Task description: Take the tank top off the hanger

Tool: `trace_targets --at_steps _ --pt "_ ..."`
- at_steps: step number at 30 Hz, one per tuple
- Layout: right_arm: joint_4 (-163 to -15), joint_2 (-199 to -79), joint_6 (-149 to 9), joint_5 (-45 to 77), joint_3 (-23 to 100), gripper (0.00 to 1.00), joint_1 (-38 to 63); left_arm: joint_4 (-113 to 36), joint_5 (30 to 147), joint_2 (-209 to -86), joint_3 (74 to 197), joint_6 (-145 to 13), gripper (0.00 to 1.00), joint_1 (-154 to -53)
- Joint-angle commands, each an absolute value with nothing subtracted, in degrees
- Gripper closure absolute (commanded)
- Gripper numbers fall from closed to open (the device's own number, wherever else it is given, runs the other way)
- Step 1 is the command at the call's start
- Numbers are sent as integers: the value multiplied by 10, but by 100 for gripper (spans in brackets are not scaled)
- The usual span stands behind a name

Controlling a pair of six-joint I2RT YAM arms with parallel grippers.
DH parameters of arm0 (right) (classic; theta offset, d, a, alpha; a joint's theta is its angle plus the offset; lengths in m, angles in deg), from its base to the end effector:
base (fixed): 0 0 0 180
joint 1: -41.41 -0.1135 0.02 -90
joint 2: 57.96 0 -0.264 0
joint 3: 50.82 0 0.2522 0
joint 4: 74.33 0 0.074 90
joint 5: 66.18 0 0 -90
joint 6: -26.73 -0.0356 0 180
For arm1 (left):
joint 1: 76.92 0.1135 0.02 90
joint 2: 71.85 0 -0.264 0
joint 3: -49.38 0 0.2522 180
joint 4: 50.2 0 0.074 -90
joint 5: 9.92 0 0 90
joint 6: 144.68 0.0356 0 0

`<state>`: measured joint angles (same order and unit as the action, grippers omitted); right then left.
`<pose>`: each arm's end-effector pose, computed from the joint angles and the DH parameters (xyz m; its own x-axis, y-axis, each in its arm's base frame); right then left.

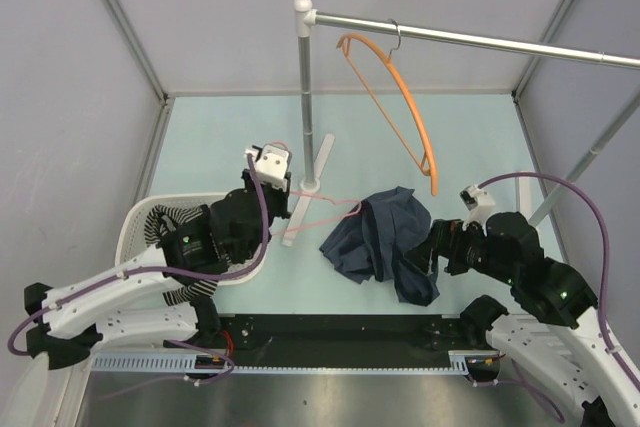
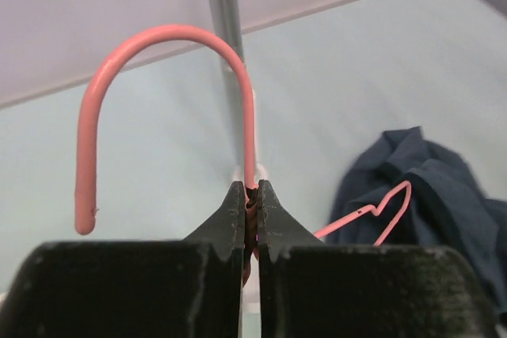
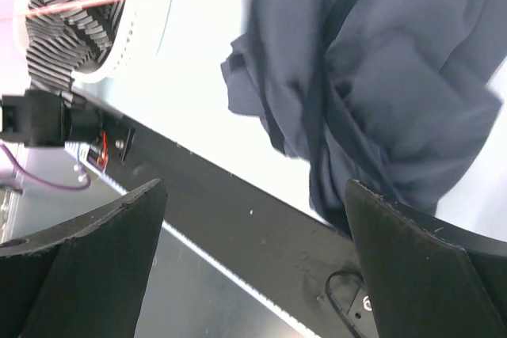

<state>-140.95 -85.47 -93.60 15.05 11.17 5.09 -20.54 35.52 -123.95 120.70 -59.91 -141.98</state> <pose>0.0662 0.0554 0.3201 -0.7181 0.0915 -0.6899 -0.3786 0.7804 0.4976 0.1043 -0.1651 0.3868 -0.1085 0.0792 -0.9909 0.3467 0.9373 0.0370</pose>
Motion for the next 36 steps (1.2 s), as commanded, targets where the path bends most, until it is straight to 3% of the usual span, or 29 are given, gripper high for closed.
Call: trace_targets --at_steps 1,6,12,19,23,30,36 --pt "-1420 -844 -922 180 138 0 48 -157 380 -1235 1243 -500 100 -1417" --pt "-1360 -828 -925 97 106 0 48 -80 473 -1233 1280 -508 100 -1417" --pt "-1266 -806 -918 -60 51 0 48 -124 591 -1151 1255 -612 100 -1417" --pt "-1229 -759 -938 -136 16 5 47 -188 698 -1157 1216 -702 100 -1417" --pt "-1241 -734 -946 -137 21 12 46 -220 756 -1185 1211 -723 100 -1417" --pt "-1298 -708 -948 -146 21 40 47 -285 819 -1226 1207 -761 100 -1417" --pt "-1342 -691 -943 -134 22 48 48 -334 817 -1270 1198 -816 100 -1417"
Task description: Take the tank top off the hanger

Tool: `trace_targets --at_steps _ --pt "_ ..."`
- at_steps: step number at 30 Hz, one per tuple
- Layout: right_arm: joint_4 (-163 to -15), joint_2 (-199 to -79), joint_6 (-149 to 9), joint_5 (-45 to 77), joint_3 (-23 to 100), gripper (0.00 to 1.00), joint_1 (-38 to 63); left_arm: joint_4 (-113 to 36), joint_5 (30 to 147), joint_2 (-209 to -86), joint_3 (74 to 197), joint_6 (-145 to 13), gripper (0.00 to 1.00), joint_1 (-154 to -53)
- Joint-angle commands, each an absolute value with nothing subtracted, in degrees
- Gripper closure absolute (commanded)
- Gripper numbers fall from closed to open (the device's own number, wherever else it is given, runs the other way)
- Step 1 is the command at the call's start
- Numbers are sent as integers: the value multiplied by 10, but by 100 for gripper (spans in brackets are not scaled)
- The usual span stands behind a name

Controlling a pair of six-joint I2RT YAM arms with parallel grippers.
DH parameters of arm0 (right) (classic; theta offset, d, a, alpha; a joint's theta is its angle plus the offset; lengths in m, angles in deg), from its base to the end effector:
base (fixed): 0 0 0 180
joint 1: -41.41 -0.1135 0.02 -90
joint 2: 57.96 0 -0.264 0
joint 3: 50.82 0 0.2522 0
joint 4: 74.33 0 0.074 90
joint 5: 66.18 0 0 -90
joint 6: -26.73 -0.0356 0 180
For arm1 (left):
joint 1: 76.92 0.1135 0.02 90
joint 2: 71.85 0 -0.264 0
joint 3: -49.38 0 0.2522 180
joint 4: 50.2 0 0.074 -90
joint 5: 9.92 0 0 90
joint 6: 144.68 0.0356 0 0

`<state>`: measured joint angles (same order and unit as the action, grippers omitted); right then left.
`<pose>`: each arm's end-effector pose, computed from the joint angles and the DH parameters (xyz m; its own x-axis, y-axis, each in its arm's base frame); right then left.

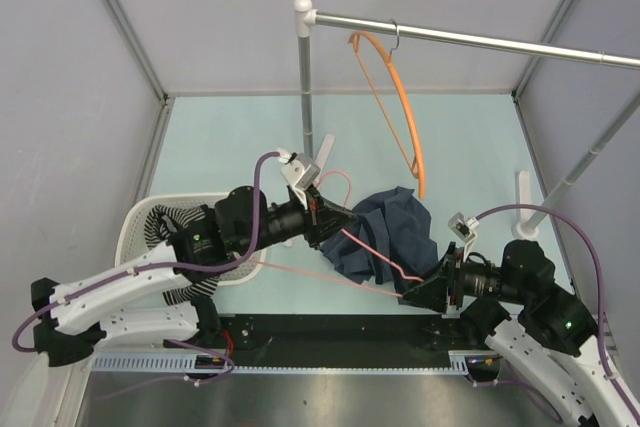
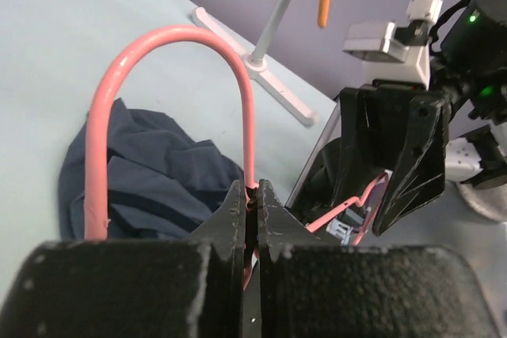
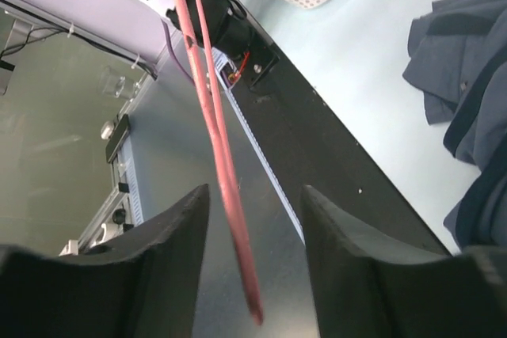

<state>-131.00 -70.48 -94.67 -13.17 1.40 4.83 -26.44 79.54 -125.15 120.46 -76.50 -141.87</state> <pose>0.0308 0.0496 0.3019 -0.6888 0.0070 -0.7249 -0.6786 0.3454 0.6482 0.0898 -0.1914 0.3908 -0.3762 -0.0729 -0.9237 0.8209 0.4360 -0.3688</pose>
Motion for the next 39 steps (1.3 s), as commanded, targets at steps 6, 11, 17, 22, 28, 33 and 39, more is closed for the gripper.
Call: trace_targets --at_steps 6,11,17,22,28,33,39 --pt "-1391 -692 -943 -72 37 100 48 -362 850 -1299 1196 -838 100 -1417" --pt "-1433 -682 -971 -25 44 100 49 -308 786 -1279 1190 -826 37 -1417" --pt "-1499 -648 -1022 21 60 100 49 -261 702 -1186 1170 -780 14 -1415" --pt "-1515 -639 -1094 137 83 100 43 -218 658 -1146 1168 -759 11 -1414" --pt "-1534 -679 -1107 396 186 100 2 -211 671 -1156 1154 -773 12 -1413" --pt "-1530 -748 -992 533 298 100 -41 -211 688 -1169 1143 -782 12 -1413" --pt "-1467 -813 -820 523 406 100 -38 -209 694 -1187 1127 -790 11 -1413"
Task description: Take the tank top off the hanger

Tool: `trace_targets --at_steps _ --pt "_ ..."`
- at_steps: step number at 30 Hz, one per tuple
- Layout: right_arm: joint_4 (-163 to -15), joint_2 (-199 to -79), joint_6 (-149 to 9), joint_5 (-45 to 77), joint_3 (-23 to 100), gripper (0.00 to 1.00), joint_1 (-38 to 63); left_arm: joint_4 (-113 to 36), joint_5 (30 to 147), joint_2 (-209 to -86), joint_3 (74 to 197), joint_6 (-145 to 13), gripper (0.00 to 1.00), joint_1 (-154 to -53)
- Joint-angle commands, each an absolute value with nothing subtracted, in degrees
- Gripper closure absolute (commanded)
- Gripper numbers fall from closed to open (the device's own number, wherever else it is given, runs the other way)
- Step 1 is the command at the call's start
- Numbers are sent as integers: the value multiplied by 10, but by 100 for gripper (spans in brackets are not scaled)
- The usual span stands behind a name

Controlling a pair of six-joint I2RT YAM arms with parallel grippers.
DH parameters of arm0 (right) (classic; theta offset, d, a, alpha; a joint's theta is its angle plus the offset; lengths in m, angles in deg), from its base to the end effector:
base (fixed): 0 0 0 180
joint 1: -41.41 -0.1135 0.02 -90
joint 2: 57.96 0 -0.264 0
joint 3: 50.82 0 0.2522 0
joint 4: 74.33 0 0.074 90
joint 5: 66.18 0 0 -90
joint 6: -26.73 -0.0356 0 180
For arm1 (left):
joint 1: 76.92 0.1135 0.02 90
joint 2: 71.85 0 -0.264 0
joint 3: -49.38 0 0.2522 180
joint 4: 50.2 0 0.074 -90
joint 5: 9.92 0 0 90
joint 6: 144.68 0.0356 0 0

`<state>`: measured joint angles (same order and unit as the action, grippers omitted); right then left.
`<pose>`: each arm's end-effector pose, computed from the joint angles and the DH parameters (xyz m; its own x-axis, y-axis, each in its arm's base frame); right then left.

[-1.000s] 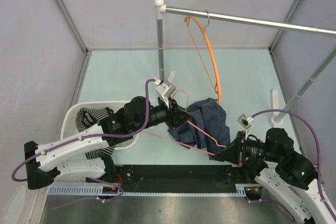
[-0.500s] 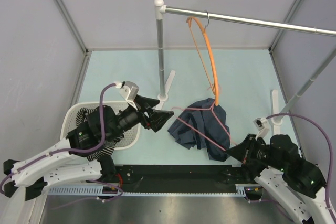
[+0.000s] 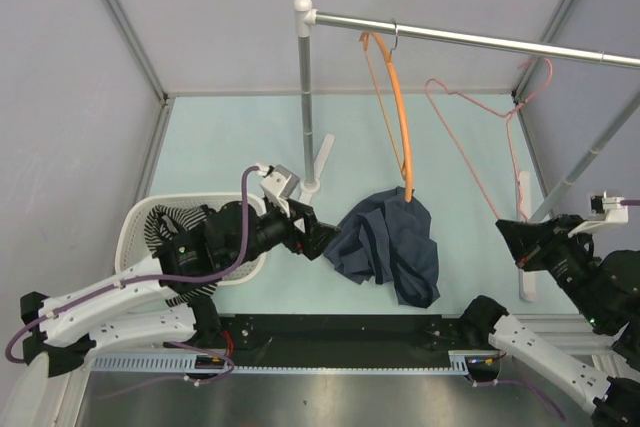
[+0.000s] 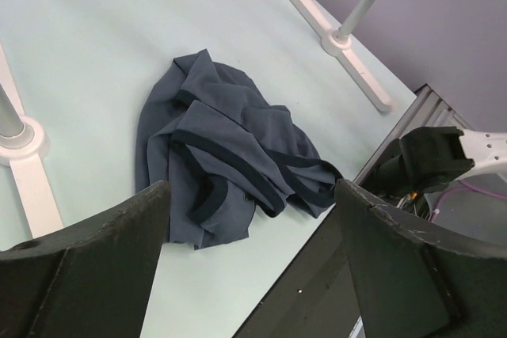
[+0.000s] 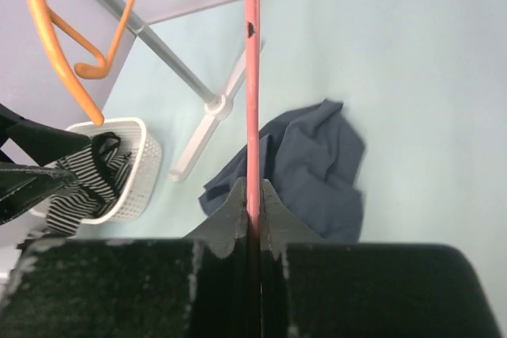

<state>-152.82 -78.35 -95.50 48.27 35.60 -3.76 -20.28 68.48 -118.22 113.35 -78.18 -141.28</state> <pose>-0.0044 -0.0254 0.4130 -0.3210 0.3657 -0.8736 -0.2240 0.8670 0.4452 0.0863 -0.1633 0.3576 -0.4029 -0.0632 -0.9130 0.6951 0.6278 -0.3502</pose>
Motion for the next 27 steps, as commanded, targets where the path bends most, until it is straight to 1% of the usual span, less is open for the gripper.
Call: trace_targets --at_steps 1,7,12,27 --pt "-1460 -821 -805 506 416 100 -37 -210 694 -1189 1125 -792 12 -1413" --pt "-1403 -878 -745 465 449 100 -32 -214 701 -1198 1121 -796 12 -1413" --pt "-1370 -936 -750 465 449 100 -32 -213 709 -1197 1119 -801 12 -1413" --pt "-1290 -1009 -780 423 375 100 -32 -217 737 -1216 1095 -817 12 -1413"
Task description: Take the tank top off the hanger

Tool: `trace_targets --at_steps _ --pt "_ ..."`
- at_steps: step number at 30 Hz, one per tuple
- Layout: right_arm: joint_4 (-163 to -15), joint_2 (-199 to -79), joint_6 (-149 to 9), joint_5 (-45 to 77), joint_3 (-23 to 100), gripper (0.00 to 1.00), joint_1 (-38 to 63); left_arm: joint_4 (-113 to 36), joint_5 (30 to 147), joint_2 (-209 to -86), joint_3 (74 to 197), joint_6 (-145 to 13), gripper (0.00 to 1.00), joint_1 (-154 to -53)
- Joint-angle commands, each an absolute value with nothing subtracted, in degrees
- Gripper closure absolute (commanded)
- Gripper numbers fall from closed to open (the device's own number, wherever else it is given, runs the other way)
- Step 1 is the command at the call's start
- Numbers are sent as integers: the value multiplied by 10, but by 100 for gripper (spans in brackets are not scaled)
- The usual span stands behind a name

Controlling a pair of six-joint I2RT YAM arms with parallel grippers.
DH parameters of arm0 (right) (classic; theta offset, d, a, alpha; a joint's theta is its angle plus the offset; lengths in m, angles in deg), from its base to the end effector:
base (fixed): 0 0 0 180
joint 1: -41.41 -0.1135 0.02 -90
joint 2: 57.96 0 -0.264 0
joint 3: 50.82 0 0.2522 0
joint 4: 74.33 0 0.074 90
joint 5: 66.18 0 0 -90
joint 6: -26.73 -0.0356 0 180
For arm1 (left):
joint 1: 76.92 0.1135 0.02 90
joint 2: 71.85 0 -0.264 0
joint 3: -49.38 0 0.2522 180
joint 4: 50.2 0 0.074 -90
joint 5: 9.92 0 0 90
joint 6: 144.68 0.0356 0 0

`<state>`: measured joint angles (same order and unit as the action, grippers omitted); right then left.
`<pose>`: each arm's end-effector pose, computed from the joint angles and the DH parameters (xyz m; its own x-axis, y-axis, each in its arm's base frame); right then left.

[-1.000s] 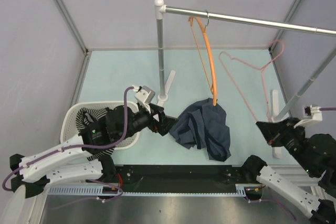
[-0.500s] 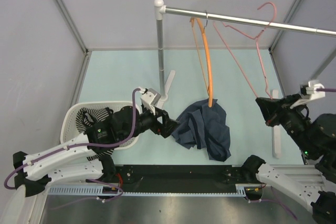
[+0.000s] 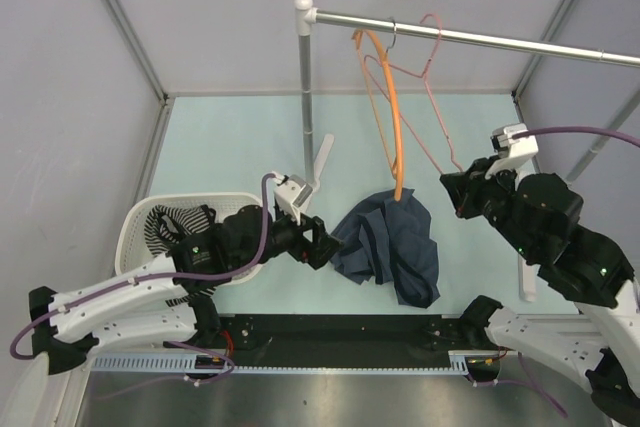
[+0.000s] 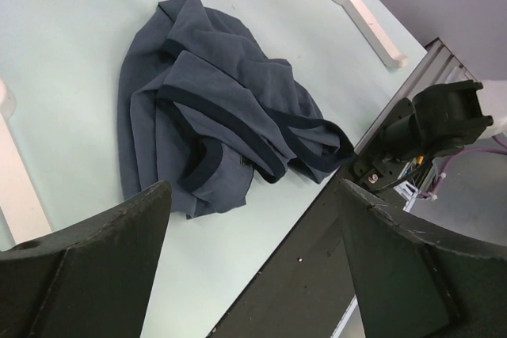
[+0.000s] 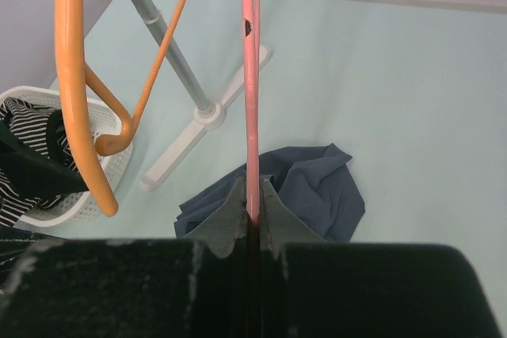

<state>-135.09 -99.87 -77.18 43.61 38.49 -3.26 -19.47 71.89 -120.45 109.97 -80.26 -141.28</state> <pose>0.0788 0.0609 0.4506 -0.2622 0.0589 -0.9632 -0.3752 0.9134 0.1580 0.0892 -0.1741 0.3288 -0.4855 0.0238 -0.8739 0.6922 0.6211 -0.3676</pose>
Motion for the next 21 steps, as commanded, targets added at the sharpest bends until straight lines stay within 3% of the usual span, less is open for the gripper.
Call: trace_targets --at_steps 1,8,11,12,13,14,17,21 --pt "-1285 -1011 -782 418 367 100 -33 -223 743 -1220 1093 -821 12 -1413" --pt "-1266 -1022 -791 384 340 99 -34 -259 774 -1287 1076 -844 10 -1413" --pt "-1269 -1012 -796 374 332 71 -34 -281 777 -1330 1072 -852 7 -1415" --pt "-1276 -1009 -800 374 331 54 -34 -297 774 -1355 1069 -857 6 -1416" --pt "-1282 -1002 -803 381 329 47 -34 -305 770 -1366 1069 -857 4 -1418" --pt "-1293 -990 -807 388 329 32 -34 -312 757 -1378 1070 -858 2 -1423" --pt "-1331 -954 -820 421 332 12 -33 -343 716 -1435 1081 -857 0 -1439" --pt "-1380 -903 -839 466 340 2 -33 -394 694 -1520 1112 -828 1 -1449"
